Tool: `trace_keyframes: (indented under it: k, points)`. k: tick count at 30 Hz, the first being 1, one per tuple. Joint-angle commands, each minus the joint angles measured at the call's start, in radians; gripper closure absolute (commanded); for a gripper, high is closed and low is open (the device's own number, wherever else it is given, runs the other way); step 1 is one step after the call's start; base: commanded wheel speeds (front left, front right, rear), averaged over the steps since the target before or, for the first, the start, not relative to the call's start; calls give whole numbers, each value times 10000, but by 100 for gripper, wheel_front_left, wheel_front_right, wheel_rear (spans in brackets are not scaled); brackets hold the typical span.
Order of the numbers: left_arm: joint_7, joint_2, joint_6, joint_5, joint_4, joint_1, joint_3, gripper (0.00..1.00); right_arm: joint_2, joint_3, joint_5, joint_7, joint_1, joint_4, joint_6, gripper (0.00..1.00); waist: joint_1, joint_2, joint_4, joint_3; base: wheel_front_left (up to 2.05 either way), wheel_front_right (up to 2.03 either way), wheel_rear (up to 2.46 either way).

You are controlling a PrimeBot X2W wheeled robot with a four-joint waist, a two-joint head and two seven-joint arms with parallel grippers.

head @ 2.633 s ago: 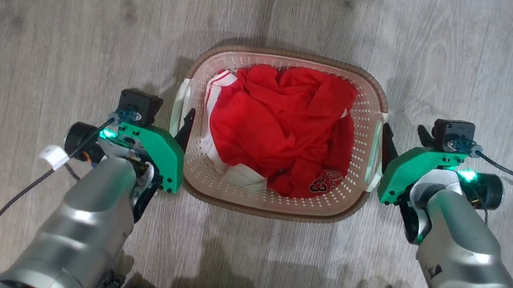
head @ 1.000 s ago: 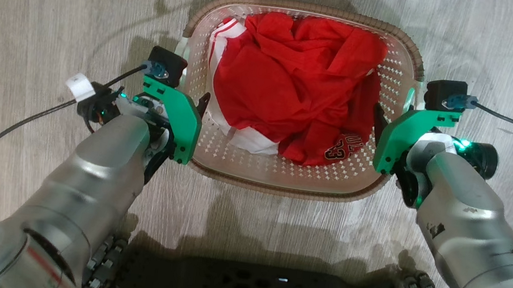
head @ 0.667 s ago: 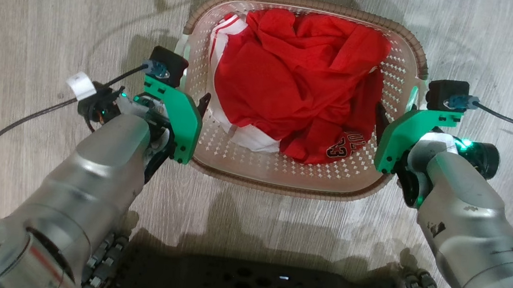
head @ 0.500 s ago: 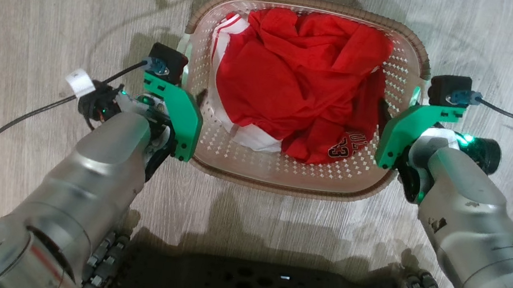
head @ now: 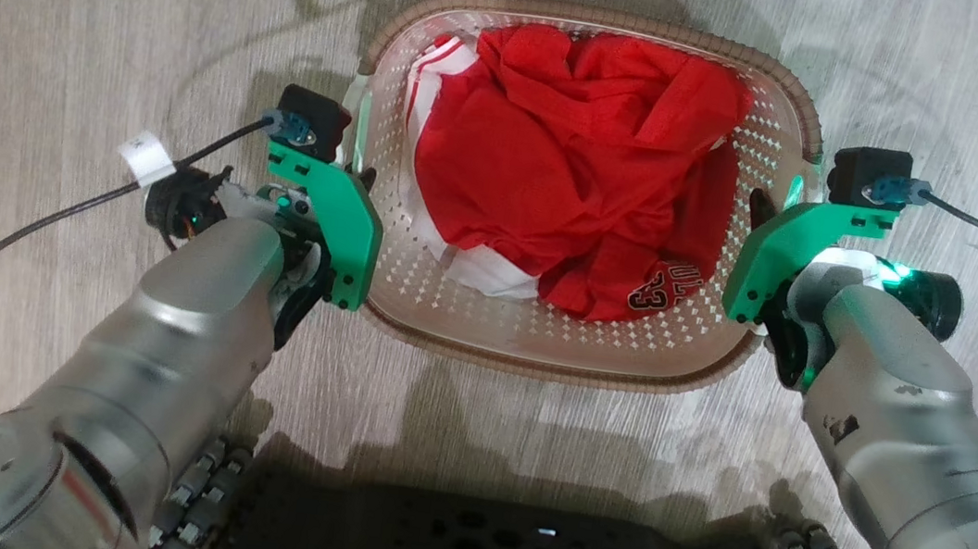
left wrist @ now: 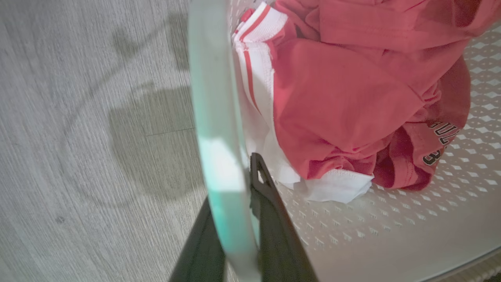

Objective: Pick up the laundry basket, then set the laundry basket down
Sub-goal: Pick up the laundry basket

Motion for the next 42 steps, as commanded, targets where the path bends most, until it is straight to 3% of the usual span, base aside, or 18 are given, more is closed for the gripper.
trace_keyframes:
  k: [1, 10, 20, 27, 35, 42]
  points:
    - [-15, 175, -67, -100, -112, 157, -103, 100, 233, 331, 59, -23, 378, -16, 71, 100, 0, -1, 4, -69, 0, 0, 0]
    - [266, 175, -67, -176, -249, 198, -876, 100, 233, 915, 195, 534, 500, -57, 71, 100, 0, -1, -53, -738, 0, 0, 0]
    - [1400, 294, -67, -372, -823, 621, -1792, 100, 233, 1560, 435, 1718, 932, -262, 71, 100, 0, -1, -71, -2345, 0, 0, 0]
    - [2042, 507, -67, -331, -1267, 1252, -2005, 100, 233, 1980, 818, 2710, 1554, -753, 71, 100, 0, -1, -70, -3692, 0, 0, 0]
    - [2866, 824, -67, -88, -1947, 2333, -2073, 100, 233, 2012, 1306, 2981, 2386, -1070, 71, 100, 0, -1, -100, -5268, 0, 0, 0]
    - [2774, 1031, -67, 91, -2320, 2953, -2081, 100, 233, 2030, 1675, 3255, 3151, -1517, 71, 100, 0, -1, -67, -6239, 0, 0, 0]
